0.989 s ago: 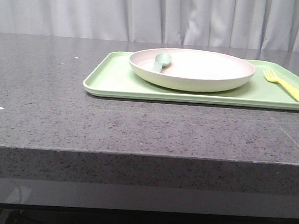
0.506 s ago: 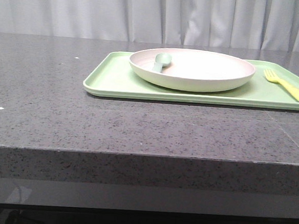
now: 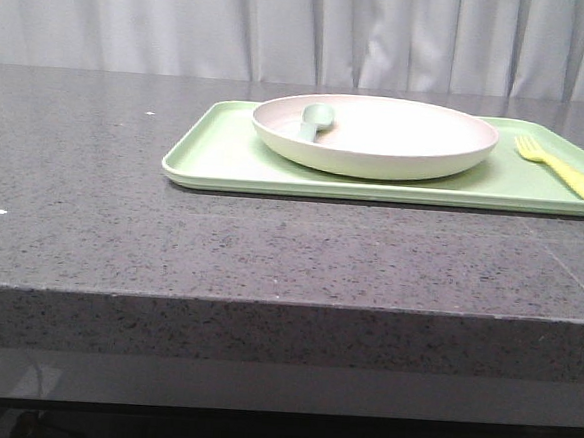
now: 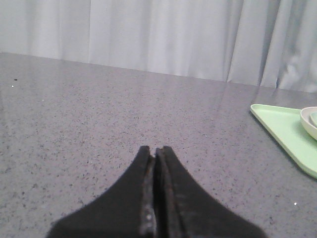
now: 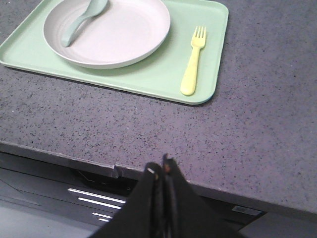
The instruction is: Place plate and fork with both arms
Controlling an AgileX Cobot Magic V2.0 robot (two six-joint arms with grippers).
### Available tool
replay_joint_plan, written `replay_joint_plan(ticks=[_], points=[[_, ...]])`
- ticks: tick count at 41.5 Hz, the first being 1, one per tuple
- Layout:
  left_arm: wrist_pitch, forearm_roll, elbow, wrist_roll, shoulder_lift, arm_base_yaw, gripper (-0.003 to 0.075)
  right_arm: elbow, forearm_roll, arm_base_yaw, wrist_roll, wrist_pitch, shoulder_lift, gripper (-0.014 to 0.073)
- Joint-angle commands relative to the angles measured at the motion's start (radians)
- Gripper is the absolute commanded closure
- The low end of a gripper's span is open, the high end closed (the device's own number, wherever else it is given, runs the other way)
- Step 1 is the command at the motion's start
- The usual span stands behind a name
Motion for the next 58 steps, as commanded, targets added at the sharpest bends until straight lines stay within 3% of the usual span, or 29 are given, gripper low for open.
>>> replay_joint_plan(ticks=[1,58], points=[[-0.15,-0.012,0.026,-0.011,-0.028,0.003,0.0741,-0.022,0.007,0.004,0.0,-0.069,0.009,0.0662],[-0.156,-0.012,0.034,-0.011,-0.026,-0.022,0.0741,0.017,-0.03,-0.004,0.0,-0.113,-0.033,0.0662]])
